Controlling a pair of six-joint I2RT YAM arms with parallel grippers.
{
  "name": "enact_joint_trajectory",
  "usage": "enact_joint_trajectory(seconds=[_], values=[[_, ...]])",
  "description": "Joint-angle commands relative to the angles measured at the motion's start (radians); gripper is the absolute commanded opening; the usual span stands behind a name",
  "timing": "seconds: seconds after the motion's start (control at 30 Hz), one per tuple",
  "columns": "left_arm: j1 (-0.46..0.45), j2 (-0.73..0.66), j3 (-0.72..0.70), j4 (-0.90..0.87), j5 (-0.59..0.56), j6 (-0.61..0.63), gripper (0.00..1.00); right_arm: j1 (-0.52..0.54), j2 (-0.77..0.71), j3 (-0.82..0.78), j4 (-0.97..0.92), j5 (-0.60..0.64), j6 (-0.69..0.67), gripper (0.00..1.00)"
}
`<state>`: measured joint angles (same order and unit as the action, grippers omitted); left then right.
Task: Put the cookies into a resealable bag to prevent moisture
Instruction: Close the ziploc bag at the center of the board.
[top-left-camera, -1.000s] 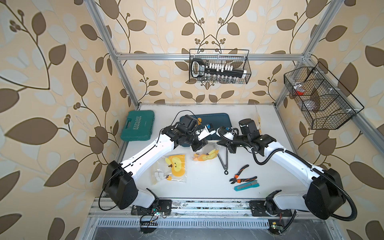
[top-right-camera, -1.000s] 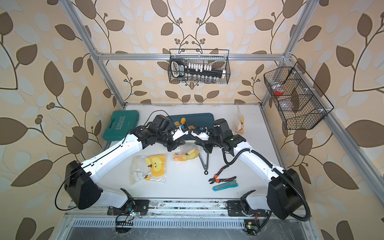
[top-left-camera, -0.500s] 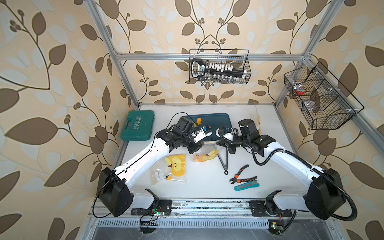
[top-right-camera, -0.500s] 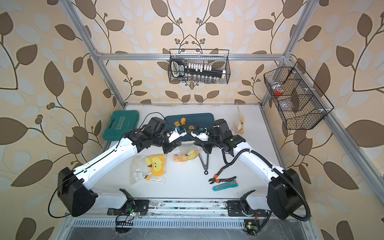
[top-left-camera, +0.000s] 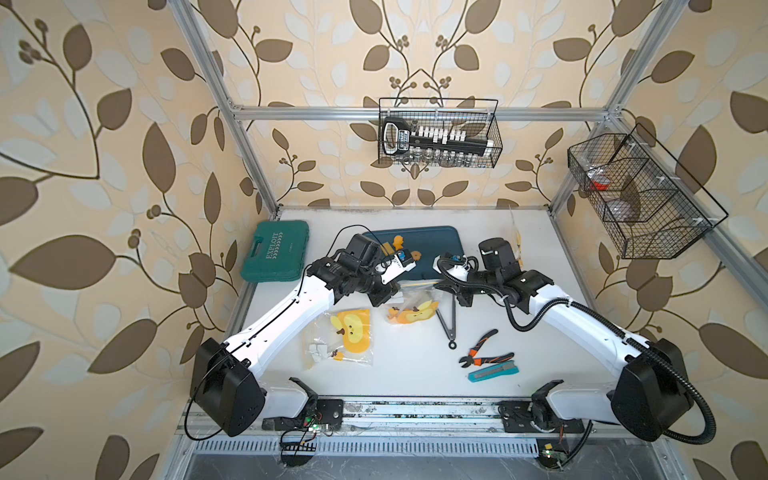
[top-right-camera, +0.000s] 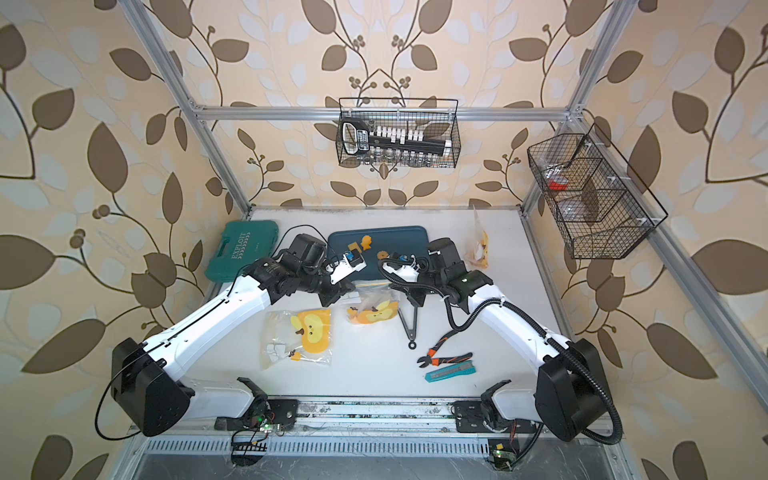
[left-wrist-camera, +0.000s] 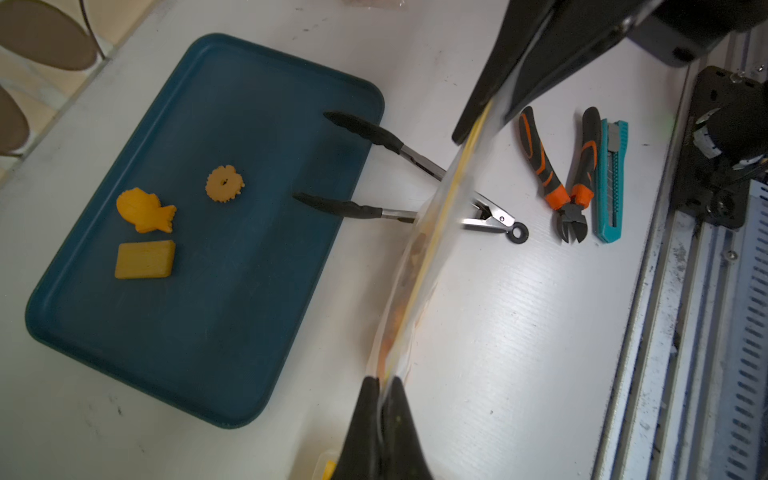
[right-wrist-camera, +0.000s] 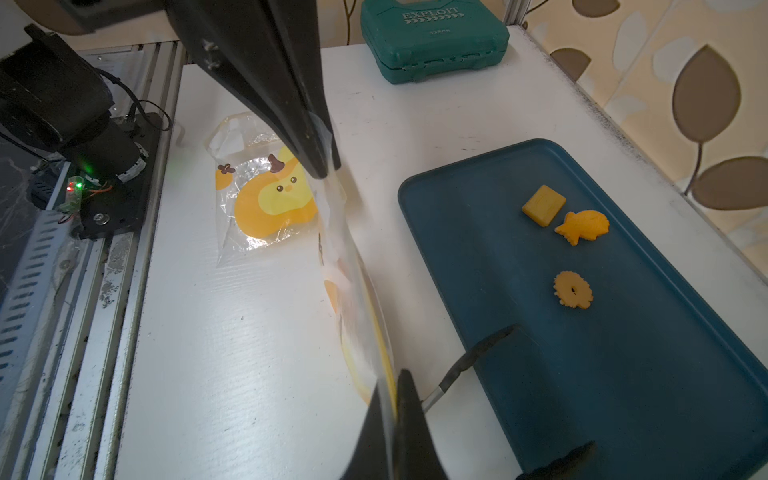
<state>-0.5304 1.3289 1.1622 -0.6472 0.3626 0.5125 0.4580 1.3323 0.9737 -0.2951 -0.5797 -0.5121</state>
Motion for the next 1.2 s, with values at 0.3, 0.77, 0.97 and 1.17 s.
enact_joint_trajectory(seconds=[0.3, 0.77, 0.97, 1.17], values=[[0.027, -0.059, -0.026, -0.044, -0.063, -0.028, 0.0, -0.01, -0.018, -0.018, -0.022, 0.021, 0.001, 0.0], [0.044, -0.157, -0.102, -0.002, -0.115, -0.062, 0.11, -0.01, -0.004, -0.013, -0.026, 0.021, -0.005, 0.0], [0.046, -0.131, -0.076, -0.039, -0.015, -0.029, 0.0, -0.009, -0.001, 0.015, -0.026, -0.015, -0.01, 0.44], [0.046, -0.115, -0.064, -0.035, 0.008, -0.029, 0.0, 0.046, 0.063, 0.129, -0.068, -0.03, -0.038, 0.59]])
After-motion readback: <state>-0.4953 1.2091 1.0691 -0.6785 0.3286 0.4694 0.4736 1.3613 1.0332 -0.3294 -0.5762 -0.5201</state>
